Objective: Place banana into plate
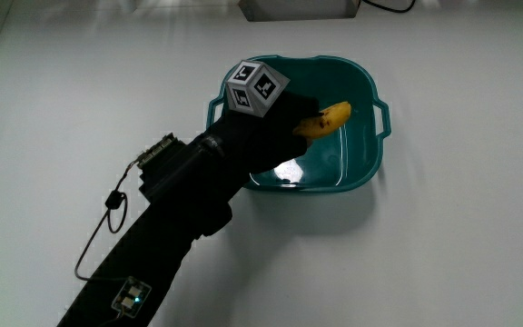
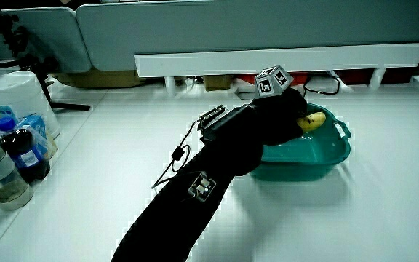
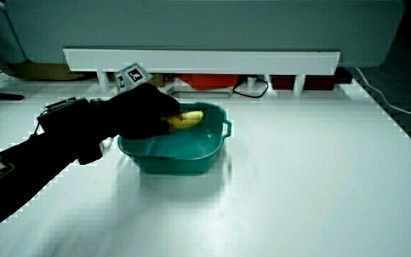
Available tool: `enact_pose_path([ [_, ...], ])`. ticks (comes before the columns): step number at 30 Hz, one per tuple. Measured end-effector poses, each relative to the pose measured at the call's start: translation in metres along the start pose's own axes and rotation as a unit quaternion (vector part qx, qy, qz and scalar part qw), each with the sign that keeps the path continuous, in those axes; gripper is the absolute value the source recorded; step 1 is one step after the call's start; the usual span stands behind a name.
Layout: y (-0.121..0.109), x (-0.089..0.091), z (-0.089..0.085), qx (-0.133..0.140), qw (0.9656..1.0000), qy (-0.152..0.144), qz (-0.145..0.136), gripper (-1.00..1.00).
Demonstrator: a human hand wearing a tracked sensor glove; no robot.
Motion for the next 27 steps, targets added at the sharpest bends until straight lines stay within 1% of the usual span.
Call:
enact_pose_path([
  [1, 0.002, 0.000, 0.001, -0.001, 1.0000, 0.002, 0.004, 0.00],
  [2, 0.004, -0.001, 0.001, -0.002, 1.0000, -0.003, 0.005, 0.00],
  [3, 0.005, -0.001, 0.002, 0.002, 1.0000, 0.000, 0.007, 0.00],
  [4, 0.007, -0.002, 0.001, -0.001, 0.9999, -0.005, 0.010, 0.00],
  [5, 0.008, -0.002, -0.001, -0.001, 0.9999, 0.001, 0.014, 0.00],
  [6, 0.010, -0.003, -0.005, -0.004, 0.9999, -0.001, 0.016, 0.00],
  [8, 0.014, -0.005, -0.012, -0.010, 0.9997, 0.009, 0.018, 0.00],
  [11, 0.021, -0.017, -0.027, -0.030, 0.9989, 0.001, 0.037, 0.00],
  [12, 0.024, -0.021, -0.031, -0.031, 0.9989, 0.007, 0.035, 0.00],
  [13, 0.024, -0.022, -0.034, -0.038, 0.9982, 0.010, 0.047, 0.00],
  [14, 0.025, -0.027, -0.038, -0.040, 0.9981, 0.010, 0.045, 0.00],
  [16, 0.024, -0.032, -0.042, -0.044, 0.9973, 0.004, 0.059, 0.00],
  [18, 0.026, -0.036, -0.046, -0.047, 0.9968, 0.000, 0.065, 0.00],
  [20, 0.028, -0.038, -0.049, -0.054, 0.9962, 0.008, 0.069, 0.00],
  [21, 0.029, -0.041, -0.053, -0.055, 0.9961, 0.004, 0.069, 0.00],
  [22, 0.029, -0.044, -0.055, -0.059, 0.9955, 0.002, 0.075, 0.00],
  [23, 0.029, -0.047, -0.056, -0.057, 0.9956, 0.002, 0.075, 0.00],
  [24, 0.028, -0.048, -0.057, -0.059, 0.9951, 0.007, 0.079, 0.00],
  [26, 0.026, -0.049, -0.058, -0.060, 0.9947, 0.006, 0.083, 0.00],
  [27, 0.027, -0.051, -0.060, -0.066, 0.9943, 0.003, 0.084, 0.00],
])
